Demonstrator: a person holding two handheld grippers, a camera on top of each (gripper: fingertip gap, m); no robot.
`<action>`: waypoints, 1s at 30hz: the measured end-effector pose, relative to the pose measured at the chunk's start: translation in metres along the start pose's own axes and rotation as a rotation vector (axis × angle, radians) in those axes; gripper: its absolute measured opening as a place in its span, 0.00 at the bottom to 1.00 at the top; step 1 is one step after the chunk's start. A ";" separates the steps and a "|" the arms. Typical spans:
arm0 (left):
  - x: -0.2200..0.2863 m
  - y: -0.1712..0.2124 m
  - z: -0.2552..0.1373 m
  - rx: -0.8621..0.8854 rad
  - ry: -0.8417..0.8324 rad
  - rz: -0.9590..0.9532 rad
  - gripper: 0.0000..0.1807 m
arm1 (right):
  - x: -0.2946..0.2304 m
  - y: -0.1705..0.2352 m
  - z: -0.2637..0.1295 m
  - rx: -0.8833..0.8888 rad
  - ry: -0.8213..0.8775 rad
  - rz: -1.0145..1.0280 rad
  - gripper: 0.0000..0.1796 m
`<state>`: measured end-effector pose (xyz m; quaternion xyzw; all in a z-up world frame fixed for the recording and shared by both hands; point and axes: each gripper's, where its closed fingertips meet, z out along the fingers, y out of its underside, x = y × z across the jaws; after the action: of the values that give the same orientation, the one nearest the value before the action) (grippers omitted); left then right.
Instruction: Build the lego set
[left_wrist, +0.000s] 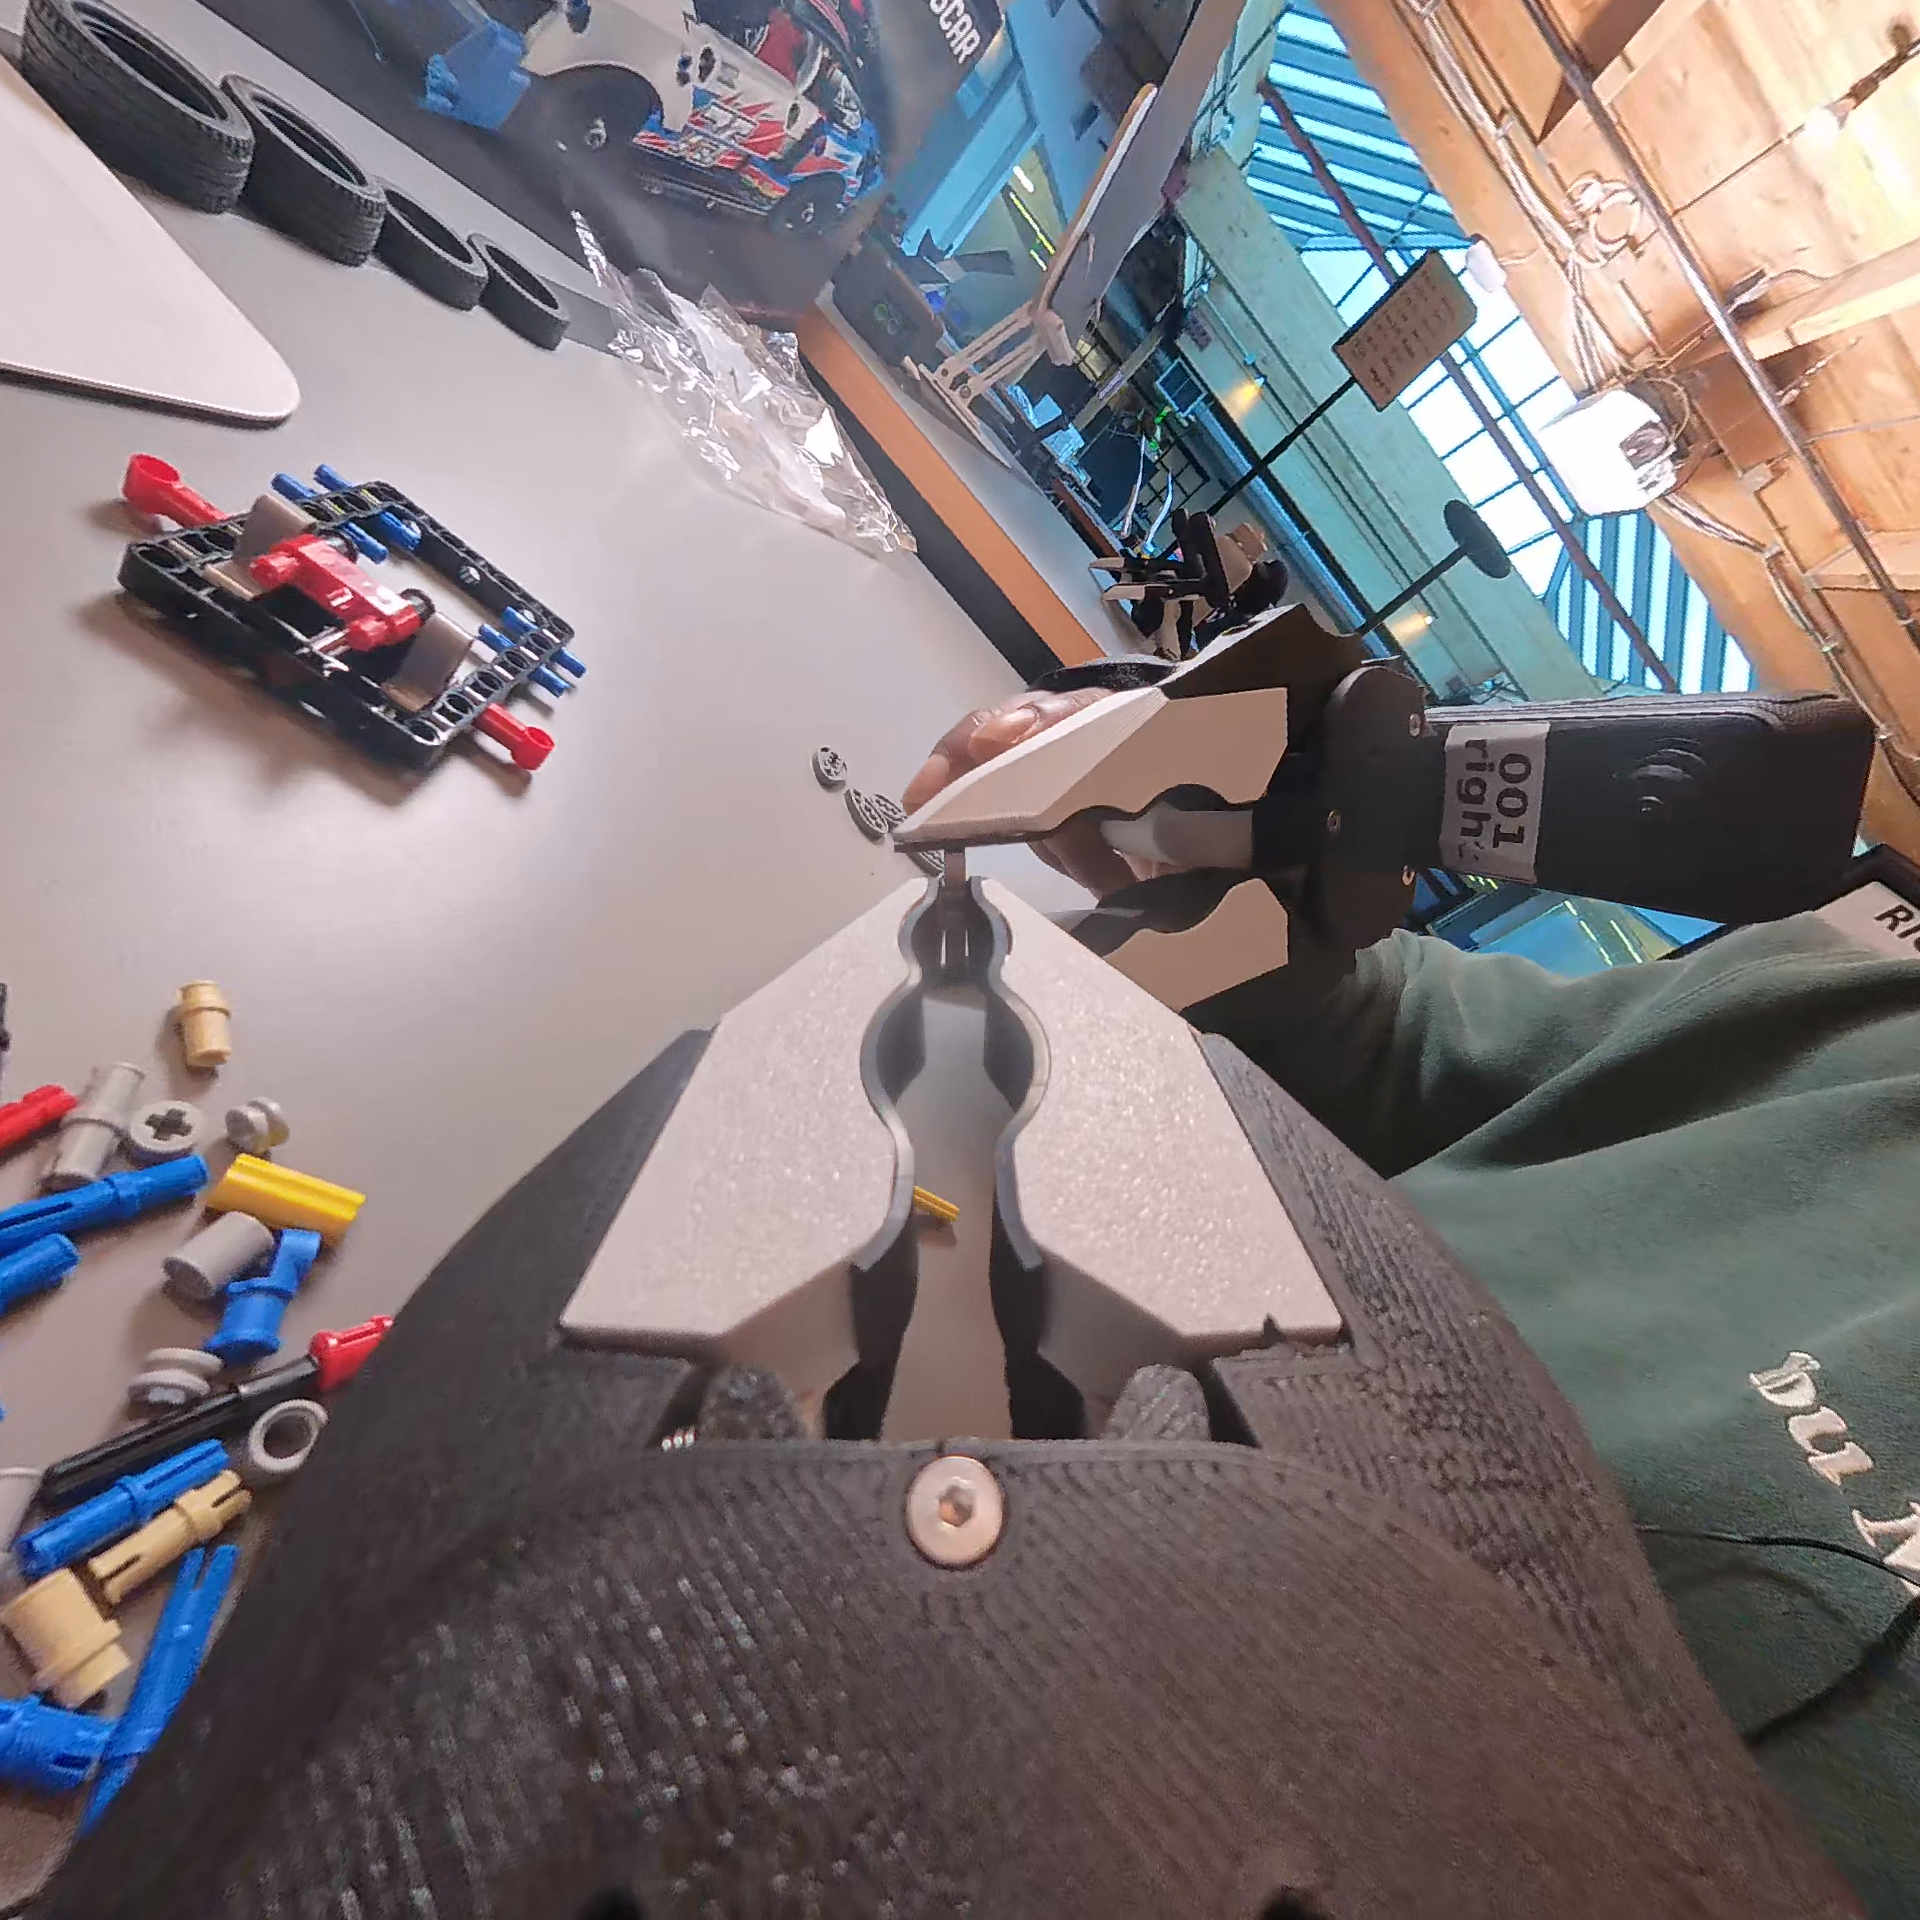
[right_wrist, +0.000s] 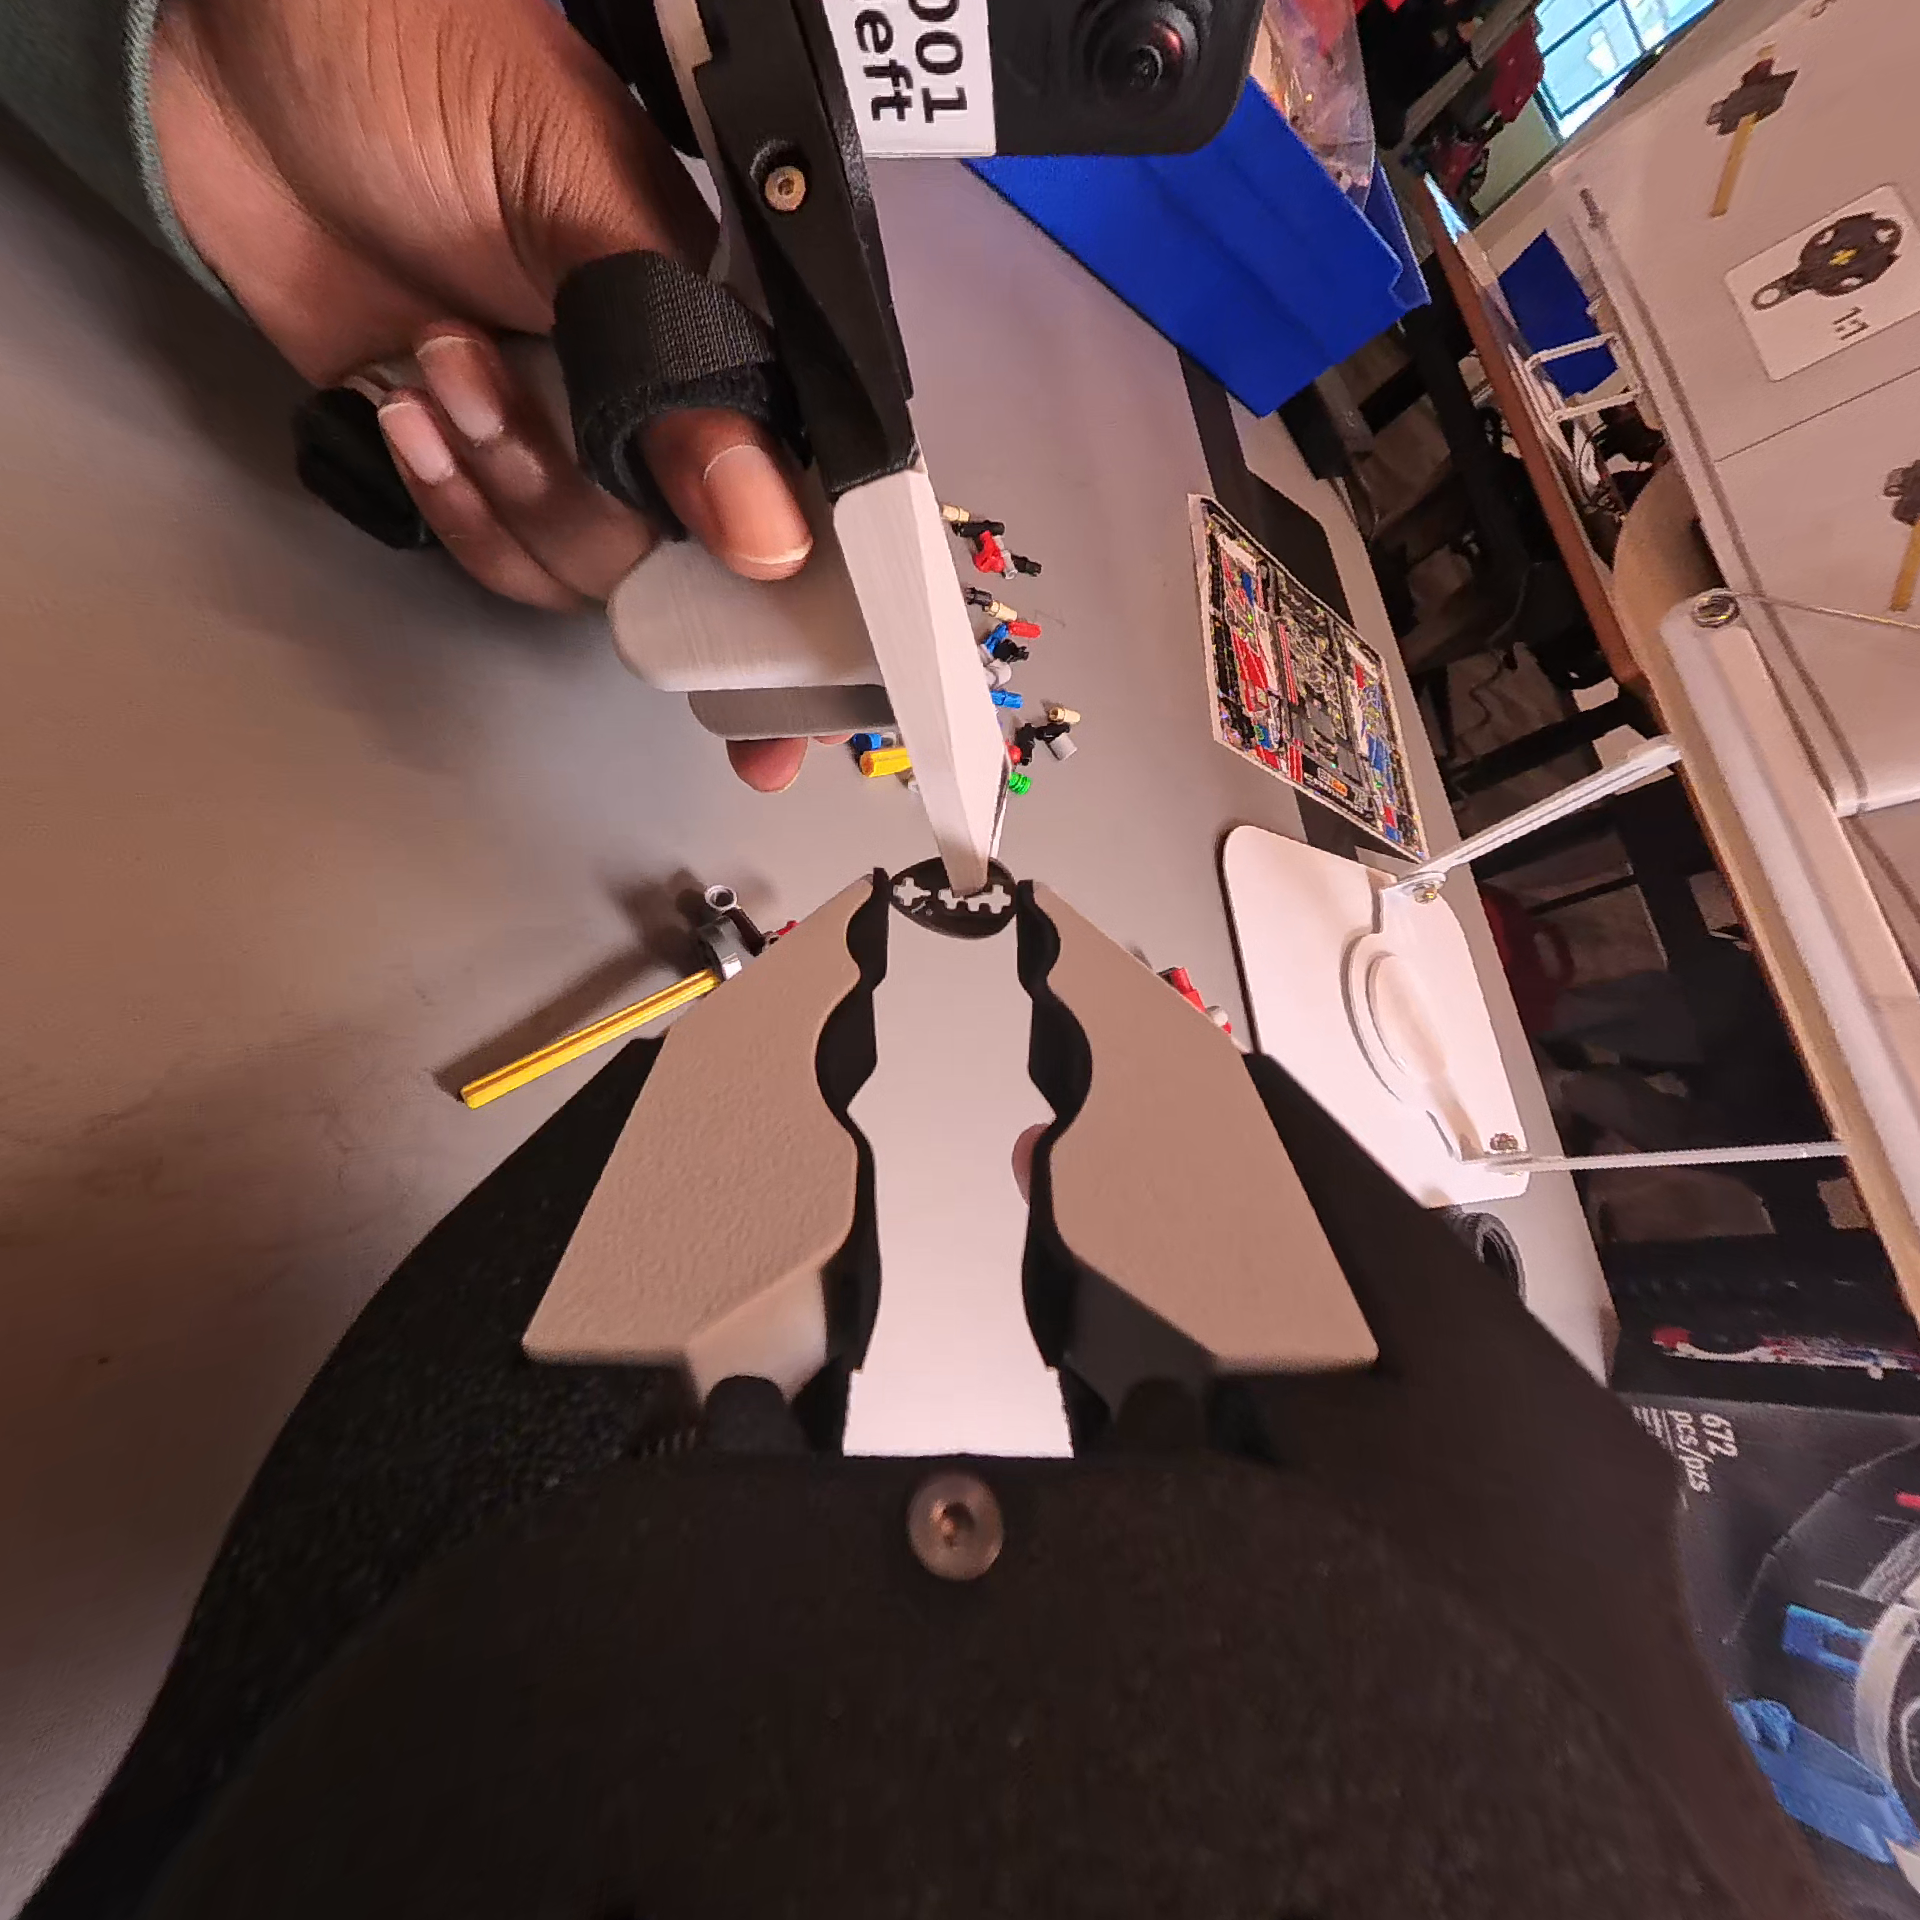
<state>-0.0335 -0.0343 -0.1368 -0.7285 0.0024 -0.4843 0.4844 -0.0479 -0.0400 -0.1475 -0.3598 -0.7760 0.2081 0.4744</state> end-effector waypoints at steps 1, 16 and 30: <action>0.000 0.001 0.000 -0.005 0.000 0.000 0.01 | 0.000 0.001 0.000 0.001 -0.003 -0.001 0.12; -0.029 0.051 -0.019 -0.556 -0.203 1.016 0.13 | 0.007 0.053 -0.046 0.045 -0.055 0.327 0.12; -0.033 0.058 -0.008 -0.533 -0.192 0.674 0.04 | -0.016 0.047 -0.054 0.082 -0.119 0.322 0.12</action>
<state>-0.0291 -0.0554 -0.2007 -0.8282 0.3198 -0.2120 0.4085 0.0217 -0.0217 -0.1630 -0.4467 -0.7259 0.3337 0.4026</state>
